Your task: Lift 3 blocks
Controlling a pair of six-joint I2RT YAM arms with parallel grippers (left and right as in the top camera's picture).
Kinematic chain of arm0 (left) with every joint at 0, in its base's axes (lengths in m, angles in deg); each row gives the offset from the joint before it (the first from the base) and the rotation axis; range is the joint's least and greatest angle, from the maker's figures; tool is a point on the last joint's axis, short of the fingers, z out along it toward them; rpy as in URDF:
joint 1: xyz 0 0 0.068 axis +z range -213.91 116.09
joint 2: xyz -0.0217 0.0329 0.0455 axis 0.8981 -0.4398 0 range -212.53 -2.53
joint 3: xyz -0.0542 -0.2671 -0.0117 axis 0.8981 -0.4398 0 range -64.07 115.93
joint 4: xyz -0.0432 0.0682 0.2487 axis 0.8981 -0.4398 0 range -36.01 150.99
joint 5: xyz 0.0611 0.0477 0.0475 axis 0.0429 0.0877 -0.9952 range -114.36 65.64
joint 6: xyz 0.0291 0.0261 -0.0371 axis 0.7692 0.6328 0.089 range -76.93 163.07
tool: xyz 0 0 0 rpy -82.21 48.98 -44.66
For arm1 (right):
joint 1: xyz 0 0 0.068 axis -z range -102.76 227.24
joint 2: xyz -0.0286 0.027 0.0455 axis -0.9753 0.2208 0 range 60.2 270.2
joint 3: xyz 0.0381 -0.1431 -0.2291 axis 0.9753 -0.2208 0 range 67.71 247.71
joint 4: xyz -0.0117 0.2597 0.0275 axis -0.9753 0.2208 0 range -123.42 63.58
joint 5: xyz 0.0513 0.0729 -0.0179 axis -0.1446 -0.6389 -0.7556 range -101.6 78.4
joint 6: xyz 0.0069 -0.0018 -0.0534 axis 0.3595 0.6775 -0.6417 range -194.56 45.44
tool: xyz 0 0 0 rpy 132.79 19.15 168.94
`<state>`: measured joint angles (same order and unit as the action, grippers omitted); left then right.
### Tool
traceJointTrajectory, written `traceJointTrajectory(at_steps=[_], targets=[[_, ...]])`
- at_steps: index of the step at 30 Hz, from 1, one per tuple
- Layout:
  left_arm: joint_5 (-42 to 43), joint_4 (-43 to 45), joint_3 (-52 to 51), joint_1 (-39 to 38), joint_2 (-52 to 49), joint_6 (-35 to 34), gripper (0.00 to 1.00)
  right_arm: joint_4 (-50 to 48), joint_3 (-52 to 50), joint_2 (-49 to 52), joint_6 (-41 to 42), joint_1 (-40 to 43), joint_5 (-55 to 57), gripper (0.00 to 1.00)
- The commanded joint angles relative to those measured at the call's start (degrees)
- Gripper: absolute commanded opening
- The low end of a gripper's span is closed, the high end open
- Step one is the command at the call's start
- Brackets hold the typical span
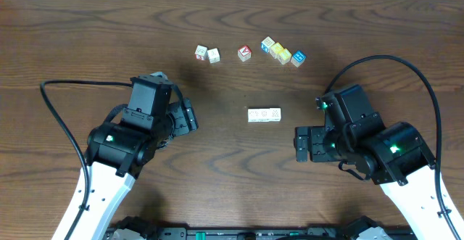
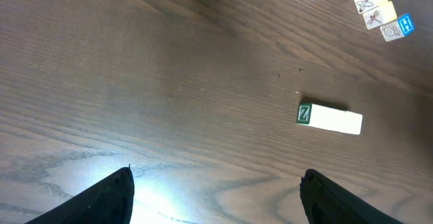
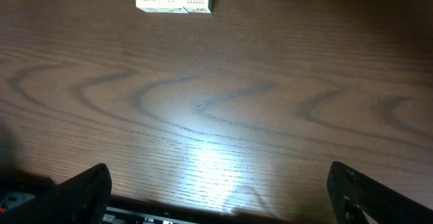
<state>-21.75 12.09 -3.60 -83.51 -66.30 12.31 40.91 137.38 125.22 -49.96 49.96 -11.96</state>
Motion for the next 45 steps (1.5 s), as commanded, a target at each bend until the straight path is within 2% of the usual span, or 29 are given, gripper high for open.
traceJointTrajectory(at_steps=[1, 10, 17, 23, 33, 45], targets=[[-0.94, -0.15, 0.61, 0.28, -0.31, 0.7, 0.79, 0.04, 0.59, 0.13, 0.66, -0.57, 0.76, 0.99], [-0.94, -0.13, 0.61, 0.28, -0.31, 0.7, 0.79, 0.09, 0.59, 0.13, 0.17, -0.57, 1.25, 0.99], [-0.94, -0.15, 0.61, 0.28, -0.31, 0.7, 0.79, -3.41, 0.52, -0.26, -0.42, -0.5, 7.67, 0.99], [-0.94, -0.15, 0.61, 0.28, -0.31, 0.7, 0.79, -13.22, -2.54, -3.19, -8.98, 1.44, 7.78, 0.99], [-0.94, -0.15, 0.61, 0.28, -0.31, 0.7, 0.79, -30.93, -20.87, -17.05, -9.46, 12.31, 4.63, 0.99], [-0.94, -0.13, 0.61, 0.28, -0.31, 0.7, 0.79, -50.16, -46.49, -41.38, -10.1, 21.49, 3.89, 0.99]])
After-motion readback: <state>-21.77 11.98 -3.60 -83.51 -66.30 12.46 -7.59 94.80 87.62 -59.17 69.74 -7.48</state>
